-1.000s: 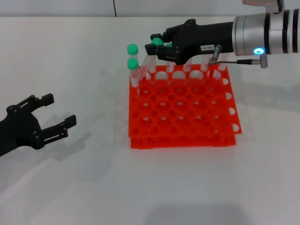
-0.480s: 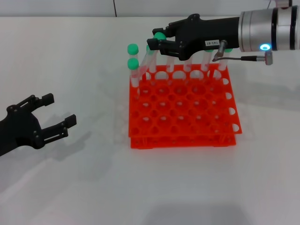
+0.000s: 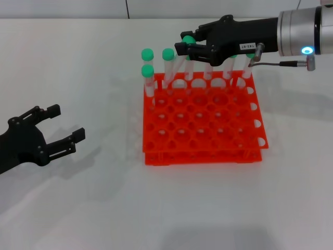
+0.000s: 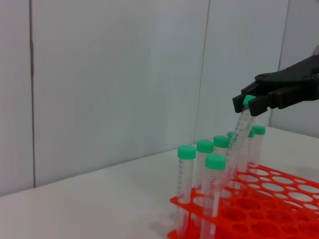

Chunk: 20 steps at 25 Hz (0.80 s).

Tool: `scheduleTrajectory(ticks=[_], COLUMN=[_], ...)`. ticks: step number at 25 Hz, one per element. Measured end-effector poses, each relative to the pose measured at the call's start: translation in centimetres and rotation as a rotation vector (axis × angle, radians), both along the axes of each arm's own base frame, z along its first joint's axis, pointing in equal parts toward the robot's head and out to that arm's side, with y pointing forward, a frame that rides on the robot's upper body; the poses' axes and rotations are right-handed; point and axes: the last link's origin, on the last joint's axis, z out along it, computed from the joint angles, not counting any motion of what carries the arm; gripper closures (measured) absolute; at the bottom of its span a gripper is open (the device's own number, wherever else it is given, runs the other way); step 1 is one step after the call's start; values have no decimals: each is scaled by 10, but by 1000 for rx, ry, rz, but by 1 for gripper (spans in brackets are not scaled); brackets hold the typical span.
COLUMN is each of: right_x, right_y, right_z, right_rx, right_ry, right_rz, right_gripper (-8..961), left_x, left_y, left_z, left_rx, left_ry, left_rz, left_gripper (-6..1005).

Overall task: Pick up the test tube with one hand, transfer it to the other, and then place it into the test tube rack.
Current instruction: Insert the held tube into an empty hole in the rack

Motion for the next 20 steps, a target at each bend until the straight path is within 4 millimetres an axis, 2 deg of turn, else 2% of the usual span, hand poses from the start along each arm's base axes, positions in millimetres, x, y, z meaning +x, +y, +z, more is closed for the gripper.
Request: scheduleTrajectory(ticks=[20], right_x=[4], right_y=[0], right_z=[-2], right_rx=[-20], right_ry=[-53], right_rz=[-9], right_gripper=[648], left_x=[1], left_y=[1], left_z=[-1], left_rx=[-3], left_ry=[1], left_rz=[-5], left_gripper=[133])
